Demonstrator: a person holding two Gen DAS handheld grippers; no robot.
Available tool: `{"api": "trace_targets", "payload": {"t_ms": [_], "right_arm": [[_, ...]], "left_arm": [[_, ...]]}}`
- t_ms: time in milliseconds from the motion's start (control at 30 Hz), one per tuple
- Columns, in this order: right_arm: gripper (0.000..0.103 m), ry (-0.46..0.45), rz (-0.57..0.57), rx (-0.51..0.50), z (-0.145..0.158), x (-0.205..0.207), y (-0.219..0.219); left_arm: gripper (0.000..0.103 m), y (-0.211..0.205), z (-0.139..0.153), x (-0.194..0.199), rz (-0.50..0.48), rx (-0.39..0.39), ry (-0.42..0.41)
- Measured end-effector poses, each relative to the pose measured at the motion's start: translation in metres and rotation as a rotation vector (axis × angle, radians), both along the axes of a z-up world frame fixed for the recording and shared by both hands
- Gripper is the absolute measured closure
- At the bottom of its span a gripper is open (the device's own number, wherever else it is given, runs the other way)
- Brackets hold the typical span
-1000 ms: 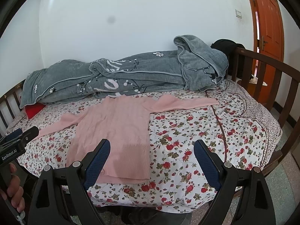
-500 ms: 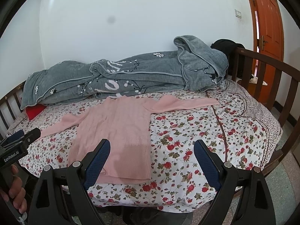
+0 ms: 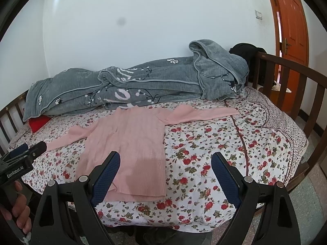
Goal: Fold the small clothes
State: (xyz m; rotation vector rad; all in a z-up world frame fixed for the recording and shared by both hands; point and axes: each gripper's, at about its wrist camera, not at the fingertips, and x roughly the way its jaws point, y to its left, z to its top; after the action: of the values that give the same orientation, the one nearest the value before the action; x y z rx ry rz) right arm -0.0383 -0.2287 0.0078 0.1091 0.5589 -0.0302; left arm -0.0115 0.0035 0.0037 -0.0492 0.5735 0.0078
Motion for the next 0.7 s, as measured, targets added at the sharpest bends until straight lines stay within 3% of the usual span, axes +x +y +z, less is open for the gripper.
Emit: {"api": "trace_targets", "payload": {"t_ms": [367, 533, 700], "right_arm": [[0.01, 0.023, -0.028, -0.027, -0.015, 0.021, 0.009], [0.01, -0.023, -0.038, -0.041, -0.025, 0.036, 0.01], [0.004, -0.057, -0.034, -0.062, -0.036, 0.055, 0.019]], "left_arm": [[0.007, 0.006, -0.01, 0.022, 0.014, -0.007, 0.026], [0.007, 0.026, -0.031, 0.043, 0.045, -0.012, 0.075], [0.007, 0.067, -0.062, 0.063, 0.078, -0.084, 0.123]]}}
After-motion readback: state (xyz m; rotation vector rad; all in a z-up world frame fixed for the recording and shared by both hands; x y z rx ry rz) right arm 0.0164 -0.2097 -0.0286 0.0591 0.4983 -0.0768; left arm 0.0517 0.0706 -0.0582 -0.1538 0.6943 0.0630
